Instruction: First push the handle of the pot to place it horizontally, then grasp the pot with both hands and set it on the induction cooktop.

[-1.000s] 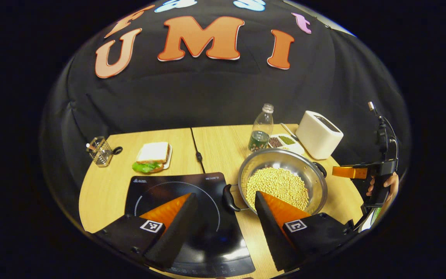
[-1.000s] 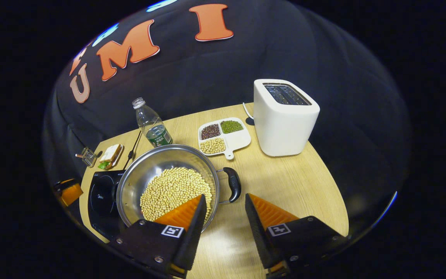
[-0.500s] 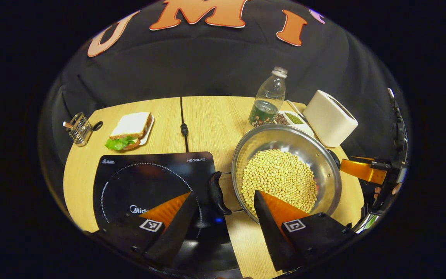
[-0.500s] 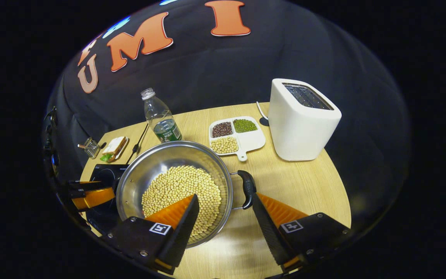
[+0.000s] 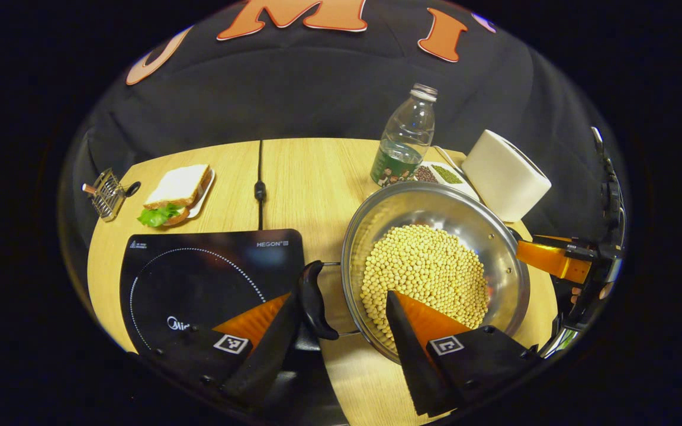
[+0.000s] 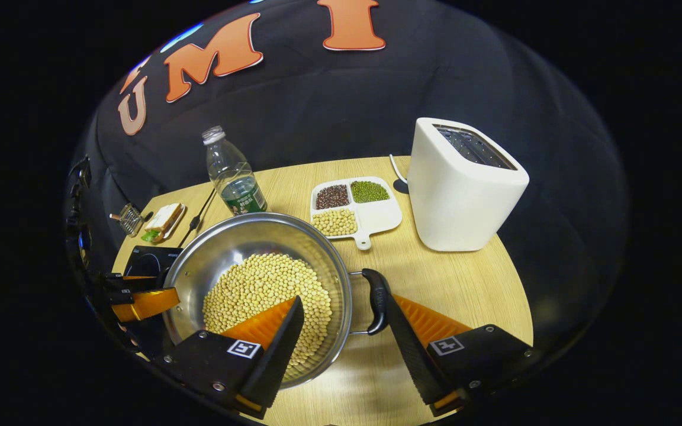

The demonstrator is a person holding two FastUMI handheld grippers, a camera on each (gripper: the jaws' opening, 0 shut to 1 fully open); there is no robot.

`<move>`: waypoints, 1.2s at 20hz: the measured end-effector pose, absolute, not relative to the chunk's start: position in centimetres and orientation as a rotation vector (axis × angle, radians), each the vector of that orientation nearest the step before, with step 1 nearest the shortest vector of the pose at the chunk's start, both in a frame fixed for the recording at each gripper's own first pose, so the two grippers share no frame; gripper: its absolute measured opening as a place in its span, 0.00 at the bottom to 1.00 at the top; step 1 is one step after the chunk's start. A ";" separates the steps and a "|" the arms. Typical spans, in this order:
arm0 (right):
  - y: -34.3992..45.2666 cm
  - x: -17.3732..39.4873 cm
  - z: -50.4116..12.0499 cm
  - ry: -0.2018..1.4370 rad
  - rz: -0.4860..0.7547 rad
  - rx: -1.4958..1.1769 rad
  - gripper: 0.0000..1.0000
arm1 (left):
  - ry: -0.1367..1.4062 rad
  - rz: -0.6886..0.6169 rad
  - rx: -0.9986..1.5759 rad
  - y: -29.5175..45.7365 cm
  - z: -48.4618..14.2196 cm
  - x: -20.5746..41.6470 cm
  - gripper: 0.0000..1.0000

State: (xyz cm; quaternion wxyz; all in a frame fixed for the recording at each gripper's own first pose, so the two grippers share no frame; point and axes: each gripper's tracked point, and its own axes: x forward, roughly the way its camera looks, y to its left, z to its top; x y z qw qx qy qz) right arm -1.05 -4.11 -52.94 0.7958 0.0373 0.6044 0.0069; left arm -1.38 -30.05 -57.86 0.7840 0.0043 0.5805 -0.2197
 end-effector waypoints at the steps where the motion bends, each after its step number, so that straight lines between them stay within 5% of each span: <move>1: -4.7 -1.2 -53.1 1.296 0.007 0.060 0.89 | 1.249 -0.482 0.003 -30.7 -57.8 -1.4 0.93; 2: -5.3 -1.0 -53.3 1.283 -0.001 0.038 0.89 | 1.244 -0.487 0.001 -31.2 -57.9 -1.3 0.99; 9: -8.9 -1.4 -55.0 1.332 -0.081 -0.026 0.89 | 1.217 -0.456 0.051 -32.7 -60.4 -0.2 0.93; 13: -8.7 -1.9 -56.7 1.356 -0.083 -0.033 0.89 | 1.212 -0.455 0.078 -33.4 -61.4 0.2 0.99; 19: -8.4 -2.7 -58.1 1.403 -0.096 0.004 0.83 | 1.212 -0.442 0.141 -34.0 -63.2 0.7 0.96; 24: -8.4 -4.0 -59.1 1.452 -0.122 0.095 0.74 | 1.173 -0.433 0.220 -34.2 -64.2 1.6 0.83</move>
